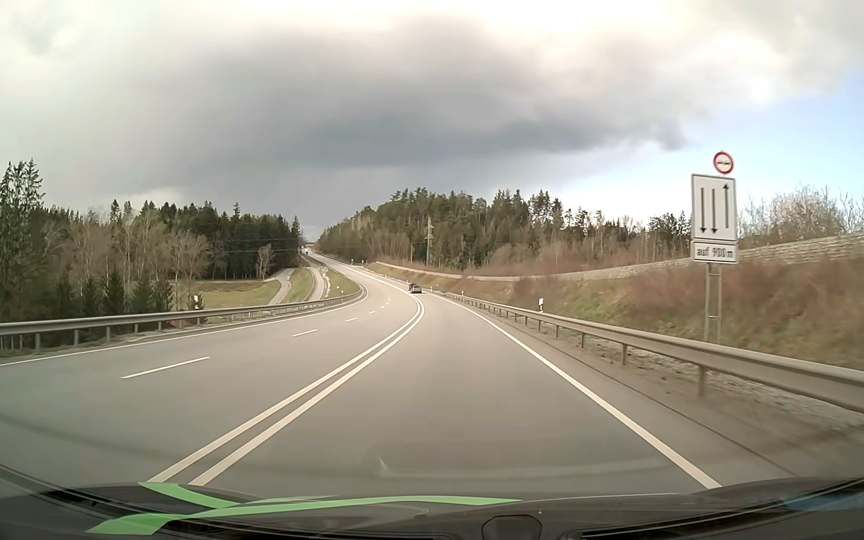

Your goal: Follow the waypoints while adhering to traffic rules and regulations

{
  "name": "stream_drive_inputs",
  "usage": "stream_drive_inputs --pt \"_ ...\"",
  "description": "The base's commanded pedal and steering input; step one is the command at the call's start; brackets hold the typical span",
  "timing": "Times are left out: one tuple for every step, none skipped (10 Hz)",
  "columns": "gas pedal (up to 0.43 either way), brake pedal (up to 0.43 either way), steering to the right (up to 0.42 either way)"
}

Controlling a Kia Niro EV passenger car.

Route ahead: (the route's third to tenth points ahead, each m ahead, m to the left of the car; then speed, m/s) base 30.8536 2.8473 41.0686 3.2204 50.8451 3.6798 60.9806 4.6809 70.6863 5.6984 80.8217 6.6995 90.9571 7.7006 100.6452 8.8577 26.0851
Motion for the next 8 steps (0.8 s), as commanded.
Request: stream_drive_inputs --pt "0.047 0.0 -0.011" --pt "0.047 0.0 -0.01" --pt "0.047 0.0 -0.01" --pt "0.047 0.0 -0.011" --pt "0.047 0.0 -0.012" --pt "0.047 0.0 -0.014" --pt "0.047 0.0 -0.014" --pt "0.047 0.0 -0.014"
